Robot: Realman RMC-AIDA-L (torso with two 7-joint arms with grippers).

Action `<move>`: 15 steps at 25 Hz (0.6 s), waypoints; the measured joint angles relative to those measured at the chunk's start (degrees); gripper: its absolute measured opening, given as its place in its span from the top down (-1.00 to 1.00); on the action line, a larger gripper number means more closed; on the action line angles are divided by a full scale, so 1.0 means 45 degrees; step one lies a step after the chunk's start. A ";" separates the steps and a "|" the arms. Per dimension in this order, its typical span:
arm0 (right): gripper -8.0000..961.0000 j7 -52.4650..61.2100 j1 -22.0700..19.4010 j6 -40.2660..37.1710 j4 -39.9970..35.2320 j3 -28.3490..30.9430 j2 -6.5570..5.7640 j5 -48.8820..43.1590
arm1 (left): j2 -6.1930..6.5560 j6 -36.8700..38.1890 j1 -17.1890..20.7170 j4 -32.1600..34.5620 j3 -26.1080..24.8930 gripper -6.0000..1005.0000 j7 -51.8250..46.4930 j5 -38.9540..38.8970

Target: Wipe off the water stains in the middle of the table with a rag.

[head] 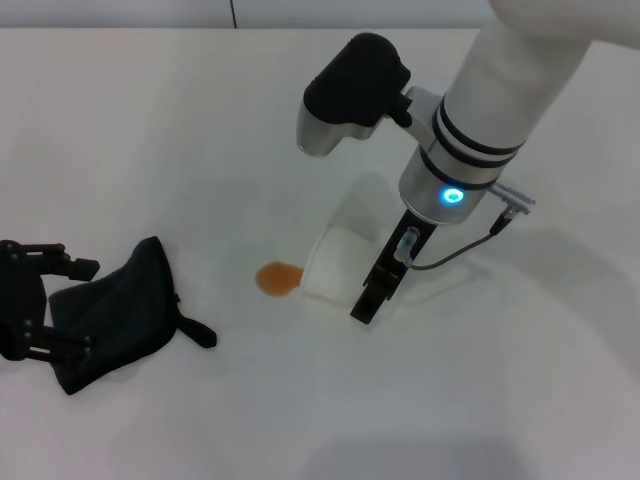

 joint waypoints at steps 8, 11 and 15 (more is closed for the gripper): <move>-0.65 0.0000 0.0016 0.0336 0.0156 -0.0337 0.0000 0.0020 | -0.0037 -0.0029 0.0031 -0.0006 0.0000 -0.78 0.0000 0.0000; -0.65 0.0001 0.0016 0.0298 0.0153 -0.0386 -0.0001 0.0021 | -0.0054 -0.0029 0.0033 -0.0006 0.0000 -0.77 0.0000 0.0000; -0.64 -0.0003 -0.0075 0.0254 0.0002 -0.0470 -0.0003 0.0063 | -0.0080 -0.0030 0.0035 -0.0006 0.0001 -0.77 0.0000 0.0001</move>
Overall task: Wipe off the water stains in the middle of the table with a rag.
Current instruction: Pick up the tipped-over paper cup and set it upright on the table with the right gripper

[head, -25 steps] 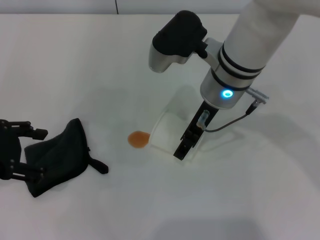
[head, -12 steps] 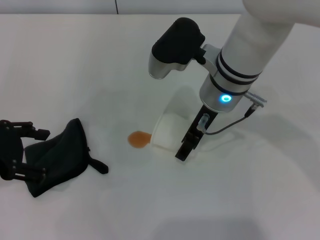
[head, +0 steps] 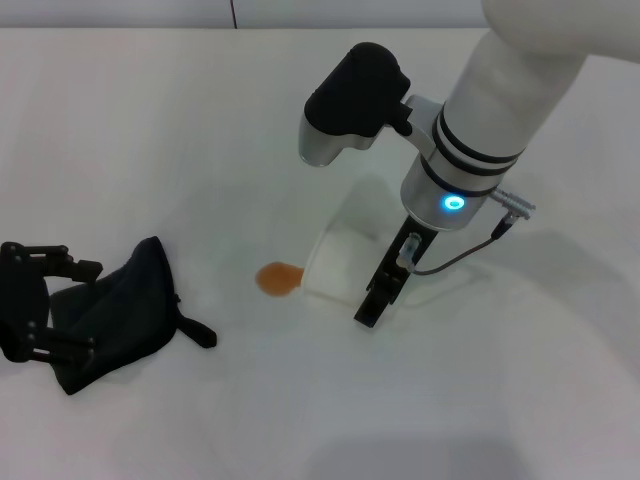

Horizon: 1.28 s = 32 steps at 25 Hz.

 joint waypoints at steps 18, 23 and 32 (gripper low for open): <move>-0.46 -0.5298 -0.5588 -0.1532 -0.5436 0.6948 -0.0149 0.0528 | -0.0122 -0.0055 0.0138 0.0060 -0.0328 -0.77 0.0037 -0.0215; -0.45 -0.9870 -0.7045 -0.0361 -0.4204 0.7770 -0.0173 0.3507 | -0.0121 -0.0046 0.0163 0.0070 -0.0333 -0.78 0.0027 -0.0461; -0.45 -1.8989 -0.7977 0.0712 0.0988 0.7792 -0.0119 1.1218 | -0.0110 -0.0074 0.0176 0.0084 -0.0333 -0.77 0.0000 -0.0490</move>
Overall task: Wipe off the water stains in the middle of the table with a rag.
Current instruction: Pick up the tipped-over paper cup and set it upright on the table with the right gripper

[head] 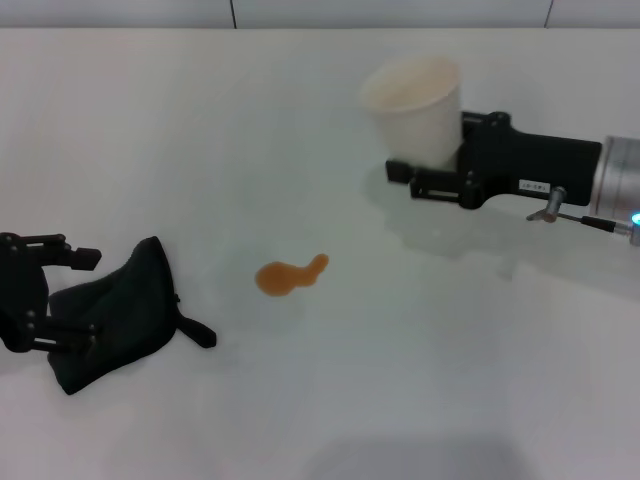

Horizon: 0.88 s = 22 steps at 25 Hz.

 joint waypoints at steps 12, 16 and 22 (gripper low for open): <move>-0.45 -0.6502 0.0172 0.0004 0.4968 -0.0121 0.0121 0.3918 | -0.0027 0.0035 0.0000 -0.0017 -0.0327 -0.78 0.0078 -0.0212; -0.45 -0.6978 0.0192 0.0034 0.5701 -0.0116 0.0123 0.3961 | -0.0044 0.0027 0.0000 -0.0053 -0.0331 -0.78 0.0155 -0.0216; -0.45 -0.7419 0.0213 0.0058 0.6313 -0.0231 0.0122 0.4001 | -0.0042 -0.0008 -0.0011 -0.0071 -0.0267 -0.78 0.0166 -0.0215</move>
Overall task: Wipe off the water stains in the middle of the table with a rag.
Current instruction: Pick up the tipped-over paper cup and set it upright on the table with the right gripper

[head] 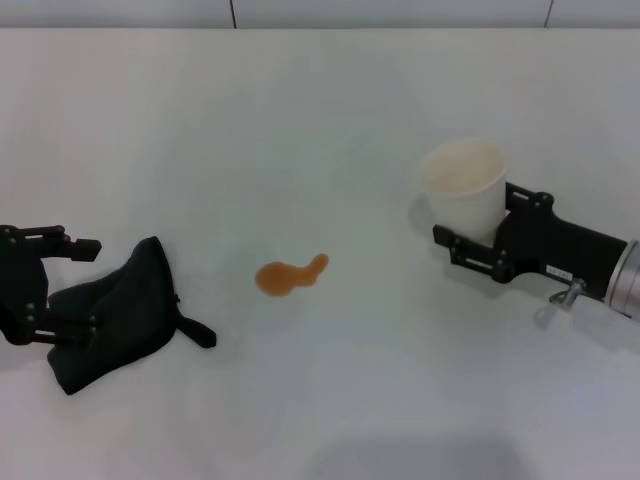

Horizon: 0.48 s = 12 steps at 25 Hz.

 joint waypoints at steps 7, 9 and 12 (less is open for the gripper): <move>-0.45 -0.0014 0.0417 0.0083 0.0506 -0.1161 0.0001 0.0569 | -0.0079 -0.0011 -0.0010 -0.0013 -0.0011 -0.77 0.0142 0.0000; -0.45 -0.0023 0.0480 0.0212 0.0500 -0.1758 0.0001 0.1122 | -0.0101 -0.0011 -0.0005 -0.0014 -0.0028 -0.77 0.0186 0.0000; -0.46 -0.0050 0.0502 0.0706 0.0332 -0.2718 0.0000 0.1825 | -0.0114 -0.0010 0.0006 -0.0020 -0.0036 -0.77 0.0194 0.0020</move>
